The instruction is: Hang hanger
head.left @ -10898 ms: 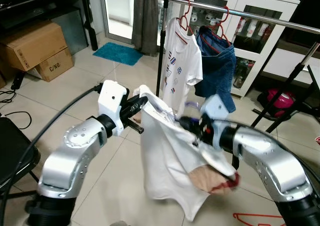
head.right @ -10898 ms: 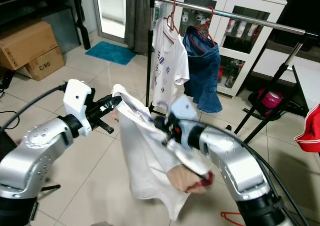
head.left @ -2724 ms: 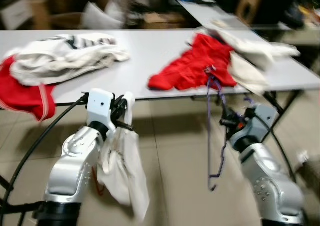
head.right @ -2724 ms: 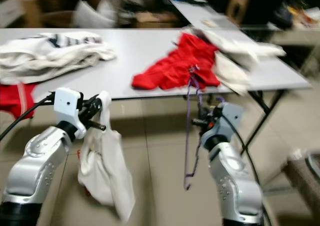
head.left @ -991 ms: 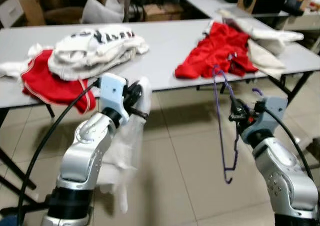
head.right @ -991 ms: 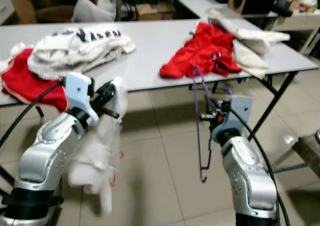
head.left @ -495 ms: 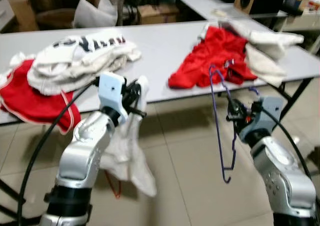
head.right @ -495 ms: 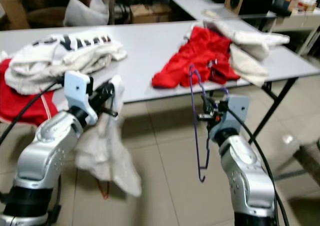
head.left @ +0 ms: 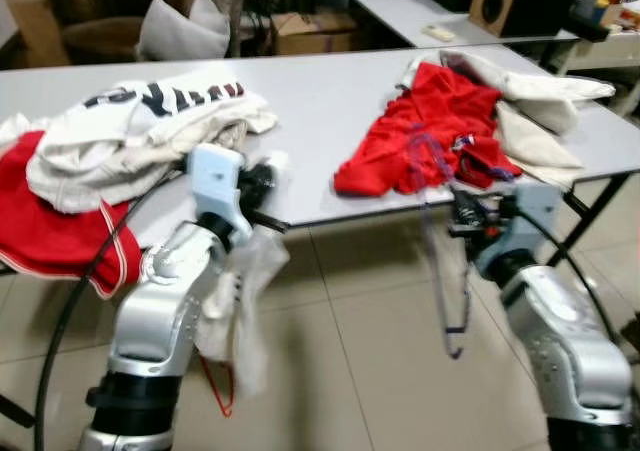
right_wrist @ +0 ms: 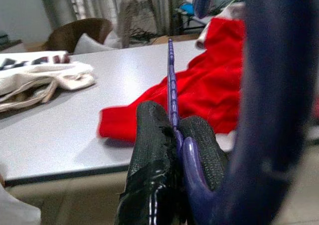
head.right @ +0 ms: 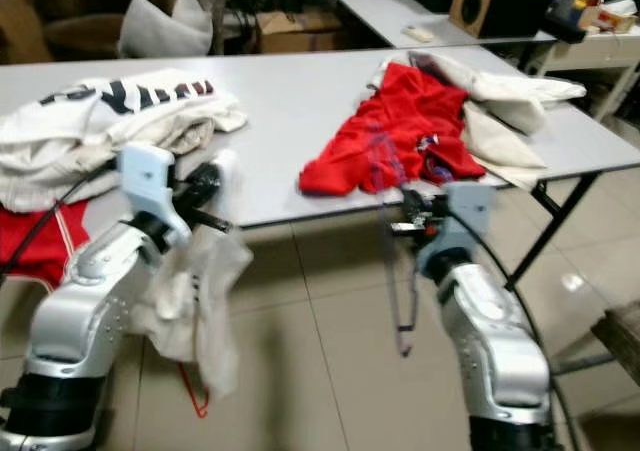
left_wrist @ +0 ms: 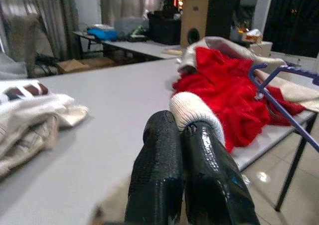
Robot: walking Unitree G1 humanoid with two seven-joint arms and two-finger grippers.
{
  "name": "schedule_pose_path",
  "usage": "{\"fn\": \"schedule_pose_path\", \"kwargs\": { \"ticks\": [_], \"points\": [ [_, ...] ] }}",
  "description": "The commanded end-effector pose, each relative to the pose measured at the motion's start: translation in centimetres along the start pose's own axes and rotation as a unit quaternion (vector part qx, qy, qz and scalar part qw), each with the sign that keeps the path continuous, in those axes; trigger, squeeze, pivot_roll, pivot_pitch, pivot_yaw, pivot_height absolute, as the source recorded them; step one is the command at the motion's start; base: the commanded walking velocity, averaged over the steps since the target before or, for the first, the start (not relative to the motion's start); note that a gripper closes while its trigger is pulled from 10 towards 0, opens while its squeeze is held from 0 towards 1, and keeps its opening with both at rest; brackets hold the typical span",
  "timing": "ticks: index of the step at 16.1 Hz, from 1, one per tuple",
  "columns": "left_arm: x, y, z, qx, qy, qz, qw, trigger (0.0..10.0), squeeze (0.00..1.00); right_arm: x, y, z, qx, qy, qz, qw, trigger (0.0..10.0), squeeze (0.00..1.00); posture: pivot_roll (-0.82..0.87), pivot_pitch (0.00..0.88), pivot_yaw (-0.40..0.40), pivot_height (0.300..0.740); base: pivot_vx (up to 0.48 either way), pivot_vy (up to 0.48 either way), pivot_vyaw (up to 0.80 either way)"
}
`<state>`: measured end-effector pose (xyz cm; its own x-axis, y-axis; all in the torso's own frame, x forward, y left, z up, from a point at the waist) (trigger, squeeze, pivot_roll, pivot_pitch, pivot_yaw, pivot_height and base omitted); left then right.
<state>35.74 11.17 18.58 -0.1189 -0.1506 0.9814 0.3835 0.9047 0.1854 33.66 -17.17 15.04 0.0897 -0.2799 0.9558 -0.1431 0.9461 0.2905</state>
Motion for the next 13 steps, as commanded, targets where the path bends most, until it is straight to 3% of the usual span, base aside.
{"fn": "schedule_pose_path", "kwargs": {
  "ticks": [1, 5, 7, 8, 10, 13],
  "points": [
    [1.0, 0.8, 0.1, 0.008, -0.015, -0.012, 1.0, 10.0, 0.0, 0.4, 0.9, -0.2, 0.014, -0.01, 0.002, 1.0, 10.0, 0.0, -0.09, 0.0, -0.028, 0.74, 0.36, 0.0, 0.0],
    [1.5, 0.7, -0.2, 0.002, -0.021, -0.014, 1.0, 10.0, 0.0, 0.5, 0.7, -0.2, 0.014, -0.008, 0.02, 1.0, 10.0, 0.0, -0.09, 0.0, -0.02, 0.74, 0.365, 0.0, 0.0],
    [1.6, 0.7, -0.3, 0.0, -0.023, -0.016, 1.0, 10.0, 0.0, 0.6, 0.5, -0.1, 0.011, -0.008, 0.026, 1.0, 10.0, 0.0, -0.09, 0.0, -0.023, 0.74, 0.364, 0.0, 0.74],
    [1.8, 0.8, -0.3, -0.001, -0.025, -0.017, 1.0, 10.0, 0.0, 0.8, 0.5, -0.1, 0.015, -0.015, 0.012, 1.0, 10.0, 0.0, -0.09, 0.0, -0.024, 0.74, 0.36, 0.0, 0.0],
    [2.0, 0.8, -0.3, -0.004, -0.028, -0.02, 0.999, 10.0, 0.0, 1.2, 0.4, 0.0, 0.026, -0.013, 0.027, 0.999, 10.0, 0.0, -0.09, 0.0, -0.025, 0.74, 0.364, 0.0, 0.0],
    [3.0, 1.1, -1.2, -0.019, -0.041, -0.034, 0.998, 10.0, 0.0, 2.6, 2.3, 1.1, 0.151, 0.016, 0.102, 0.983, 10.0, 0.0, -0.09, 0.0, -0.023, 0.74, 0.365, 0.0, 0.0]
  ]
}}
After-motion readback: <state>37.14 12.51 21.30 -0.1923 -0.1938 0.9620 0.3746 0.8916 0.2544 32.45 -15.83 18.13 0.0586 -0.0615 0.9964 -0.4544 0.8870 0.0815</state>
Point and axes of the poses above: a point about 5 cm out from each wrist's last joint towards the gripper, its own z axis pointing back from the gripper into the wrist, its own x axis along the axis of the wrist's last joint, y = z × x, the point moved 6 cm from there along -z, pointing out of the wrist towards the gripper, and after that the axes turned 9 degrees about -z, right-handed, at the moved point
